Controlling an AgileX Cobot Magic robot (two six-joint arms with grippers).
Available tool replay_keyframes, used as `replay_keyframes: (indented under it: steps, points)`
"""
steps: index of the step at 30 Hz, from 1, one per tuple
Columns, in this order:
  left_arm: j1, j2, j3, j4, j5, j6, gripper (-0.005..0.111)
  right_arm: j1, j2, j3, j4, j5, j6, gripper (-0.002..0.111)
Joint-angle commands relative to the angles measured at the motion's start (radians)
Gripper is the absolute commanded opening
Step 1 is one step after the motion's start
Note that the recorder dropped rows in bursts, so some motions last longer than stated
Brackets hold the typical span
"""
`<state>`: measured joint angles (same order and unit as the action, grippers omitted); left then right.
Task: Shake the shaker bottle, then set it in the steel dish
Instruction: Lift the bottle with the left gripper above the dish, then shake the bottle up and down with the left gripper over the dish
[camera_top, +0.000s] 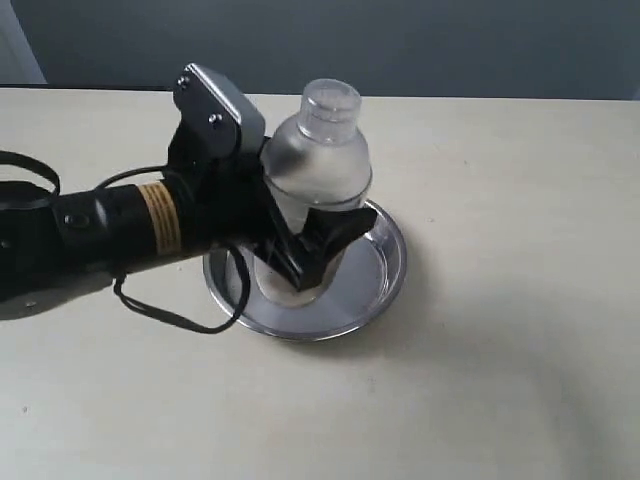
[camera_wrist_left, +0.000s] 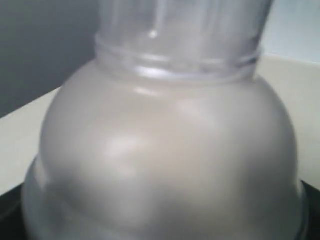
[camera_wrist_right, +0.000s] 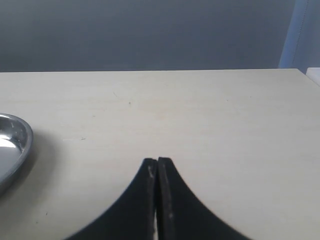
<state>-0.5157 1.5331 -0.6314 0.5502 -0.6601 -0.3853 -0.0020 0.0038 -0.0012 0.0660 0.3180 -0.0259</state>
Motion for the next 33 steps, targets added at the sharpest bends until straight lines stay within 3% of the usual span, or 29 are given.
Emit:
replay_keyframes:
  steps: [1,4,6,9,12,15,17,19,21,25,27,30,33]
  points:
    - [-0.005,-0.108,-0.096,-0.04,-0.024,0.018,0.0,0.003,-0.004,0.001,-0.001,-0.012,0.0,-0.001]
    - [0.0,-0.002,-0.073,-0.174,0.159,0.084,0.0,0.003,-0.004,0.001,-0.001,-0.012,0.0,-0.001]
    - [0.005,0.038,-0.077,-0.17,0.143,0.055,0.0,0.003,-0.004,0.001,-0.001,-0.012,0.0,-0.001]
    - [-0.02,-0.043,-0.141,-0.074,0.013,0.025,0.0,0.003,-0.004,0.001,-0.001,-0.013,0.0,-0.001]
    - [-0.035,-0.122,-0.194,-0.118,0.112,0.09,0.0,0.003,-0.004,0.001,-0.001,-0.013,0.0,-0.001]
    - [-0.023,0.004,-0.136,-0.284,0.227,0.145,0.0,0.003,-0.004,0.001,-0.001,-0.013,0.0,-0.001]
    - [-0.023,0.022,-0.145,-0.277,0.212,0.104,0.0,0.003,-0.004,0.001,-0.001,-0.013,0.0,-0.001]
    - [-0.046,-0.059,-0.19,-0.194,0.141,0.104,0.0,0.003,-0.004,0.001,-0.001,-0.013,0.0,-0.001]
    - [-0.055,-0.143,-0.241,-0.187,0.17,0.15,0.0,0.003,-0.004,0.001,-0.001,-0.013,0.0,-0.001]
    - [-0.019,-0.04,-0.151,-0.369,0.271,0.178,0.0,0.003,-0.004,0.001,-0.001,-0.013,0.0,-0.001]
    - [-0.015,0.005,-0.133,-0.372,0.248,0.11,0.0,0.003,-0.004,0.001,-0.001,-0.013,0.0,-0.001]
    - [-0.045,-0.088,-0.183,-0.263,0.092,0.082,0.0,0.003,-0.004,0.001,-0.001,-0.013,0.0,-0.001]
    - [-0.064,-0.174,-0.207,-0.289,0.104,0.124,0.0,0.003,-0.004,0.001,-0.001,-0.013,0.0,-0.001]
